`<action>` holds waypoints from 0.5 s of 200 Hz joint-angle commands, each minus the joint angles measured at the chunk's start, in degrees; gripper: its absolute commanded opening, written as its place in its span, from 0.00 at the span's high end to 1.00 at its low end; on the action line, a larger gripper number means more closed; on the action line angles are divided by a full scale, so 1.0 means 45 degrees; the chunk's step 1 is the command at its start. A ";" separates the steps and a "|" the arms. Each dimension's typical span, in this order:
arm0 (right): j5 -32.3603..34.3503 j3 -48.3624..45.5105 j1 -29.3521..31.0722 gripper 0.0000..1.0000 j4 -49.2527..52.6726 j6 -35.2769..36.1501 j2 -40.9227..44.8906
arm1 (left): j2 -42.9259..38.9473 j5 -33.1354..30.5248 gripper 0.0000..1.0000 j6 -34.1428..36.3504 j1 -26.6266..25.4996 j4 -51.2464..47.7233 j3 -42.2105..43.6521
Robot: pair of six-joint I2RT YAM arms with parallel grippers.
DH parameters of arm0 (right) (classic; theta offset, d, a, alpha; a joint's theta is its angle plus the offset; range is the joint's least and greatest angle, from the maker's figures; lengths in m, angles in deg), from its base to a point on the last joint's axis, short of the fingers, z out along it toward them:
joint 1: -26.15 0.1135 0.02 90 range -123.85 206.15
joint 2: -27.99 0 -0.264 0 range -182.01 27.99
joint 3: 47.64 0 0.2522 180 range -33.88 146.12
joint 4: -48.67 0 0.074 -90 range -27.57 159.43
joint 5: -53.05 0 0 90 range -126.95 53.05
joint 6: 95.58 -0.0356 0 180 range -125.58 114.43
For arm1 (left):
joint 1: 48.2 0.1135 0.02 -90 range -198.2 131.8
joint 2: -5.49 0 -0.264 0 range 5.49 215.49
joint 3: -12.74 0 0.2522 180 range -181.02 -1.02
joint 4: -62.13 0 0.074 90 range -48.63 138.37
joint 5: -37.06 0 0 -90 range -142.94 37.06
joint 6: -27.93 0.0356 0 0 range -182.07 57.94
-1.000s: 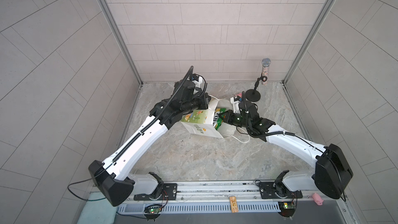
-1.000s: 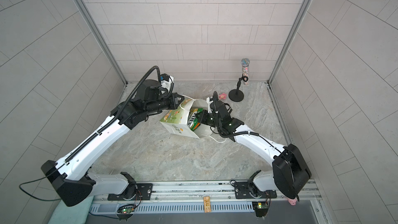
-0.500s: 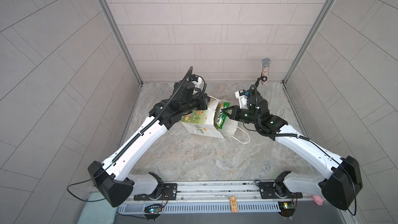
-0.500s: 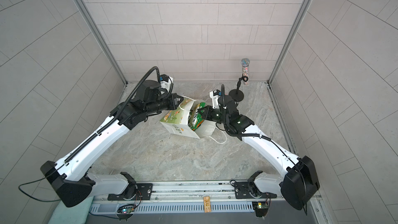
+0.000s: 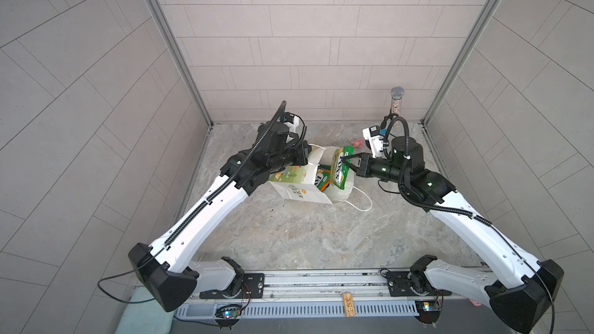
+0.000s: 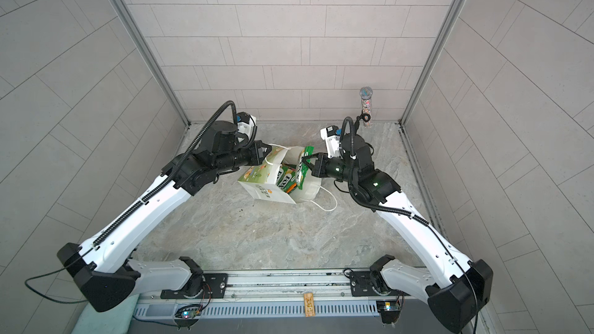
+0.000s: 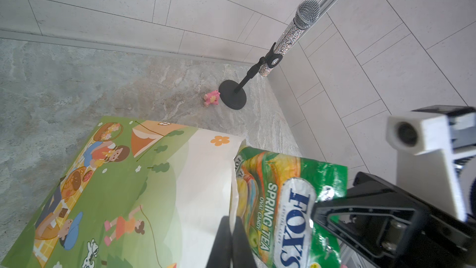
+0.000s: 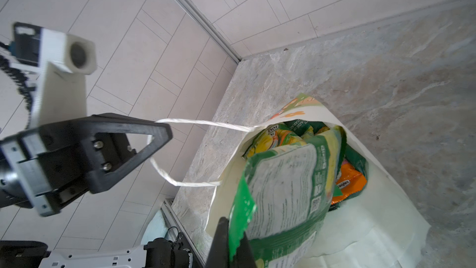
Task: Take the snacks out of the paper bag
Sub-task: 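Close the right gripper on a green FOX'S packet and lift it out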
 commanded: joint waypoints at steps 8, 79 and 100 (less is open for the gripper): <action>0.0093 0.0783 -0.0140 1.00 0.0260 0.1057 0.1015 | -0.0350 -0.0052 1.00 0.0149 0.0088 0.0144 0.0165; 0.0340 0.1345 -0.2576 1.00 0.1776 0.1168 0.2099 | -0.0421 0.0013 1.00 0.0141 0.0093 0.0134 0.0204; 0.0510 0.1008 -0.3808 1.00 0.2052 0.0872 0.2423 | -0.0495 -0.0045 1.00 0.0150 0.0098 0.0113 0.0243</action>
